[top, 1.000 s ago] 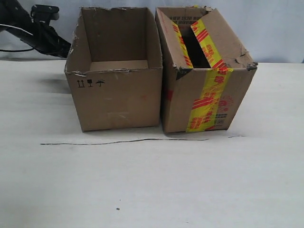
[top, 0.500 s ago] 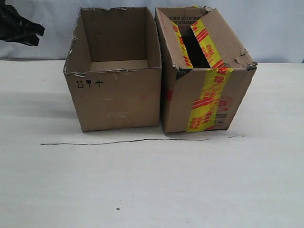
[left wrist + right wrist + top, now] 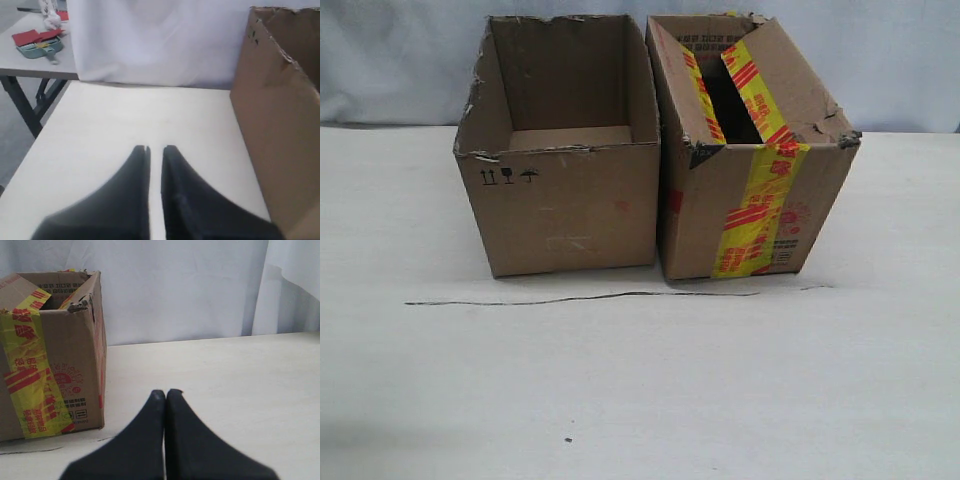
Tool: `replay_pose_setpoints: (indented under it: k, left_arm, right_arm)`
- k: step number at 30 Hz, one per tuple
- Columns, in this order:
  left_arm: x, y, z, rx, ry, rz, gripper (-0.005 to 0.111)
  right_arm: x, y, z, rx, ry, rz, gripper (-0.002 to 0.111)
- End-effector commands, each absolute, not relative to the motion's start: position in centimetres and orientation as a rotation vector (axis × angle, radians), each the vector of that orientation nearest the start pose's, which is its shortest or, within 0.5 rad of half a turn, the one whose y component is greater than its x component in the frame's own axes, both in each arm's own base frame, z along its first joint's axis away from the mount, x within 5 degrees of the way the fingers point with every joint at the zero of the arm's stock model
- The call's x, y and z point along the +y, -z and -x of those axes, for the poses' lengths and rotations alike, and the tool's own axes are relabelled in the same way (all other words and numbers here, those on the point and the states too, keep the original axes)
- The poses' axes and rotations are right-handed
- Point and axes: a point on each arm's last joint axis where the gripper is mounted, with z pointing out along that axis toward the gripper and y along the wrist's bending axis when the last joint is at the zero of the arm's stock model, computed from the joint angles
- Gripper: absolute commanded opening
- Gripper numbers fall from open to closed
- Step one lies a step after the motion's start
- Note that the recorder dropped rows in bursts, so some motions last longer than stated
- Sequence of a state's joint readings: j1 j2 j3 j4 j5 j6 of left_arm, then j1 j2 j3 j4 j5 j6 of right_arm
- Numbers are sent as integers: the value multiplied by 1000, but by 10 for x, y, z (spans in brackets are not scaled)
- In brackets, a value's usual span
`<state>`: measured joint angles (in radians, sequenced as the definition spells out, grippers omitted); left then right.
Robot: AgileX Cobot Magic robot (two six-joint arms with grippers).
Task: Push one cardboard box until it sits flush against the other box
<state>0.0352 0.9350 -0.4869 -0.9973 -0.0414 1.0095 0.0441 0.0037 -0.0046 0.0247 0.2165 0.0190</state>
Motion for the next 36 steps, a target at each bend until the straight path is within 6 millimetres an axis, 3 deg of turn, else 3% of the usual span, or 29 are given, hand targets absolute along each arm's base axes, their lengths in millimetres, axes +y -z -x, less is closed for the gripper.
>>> replay_pose_setpoints:
  k: [1, 10, 23, 25, 33, 36]
  left_arm:
    - [-5, -268, -147, 1832, 21, -29, 0]
    - [-16, -280, -100, 1662, 130, -132, 0]
    - [-14, -285, -91, 1601, 115, -129, 0]
    - [-13, -284, -87, 1580, 42, -194, 0]
    - [-5, -246, -64, 1478, -17, -121, 0]
    - [-3, -235, -60, 1541, -10, -99, 0]
  right_arm:
    - [3, -194, -56, 1698, -62, 17, 0]
    - [3, -194, -56, 1698, -62, 17, 0]
    - [3, -194, -56, 1698, -62, 17, 0]
    - [3, -194, -56, 1698, -62, 17, 0]
    - [3, -194, -56, 1698, -62, 17, 0]
    - [3, -194, -56, 1698, -62, 17, 0]
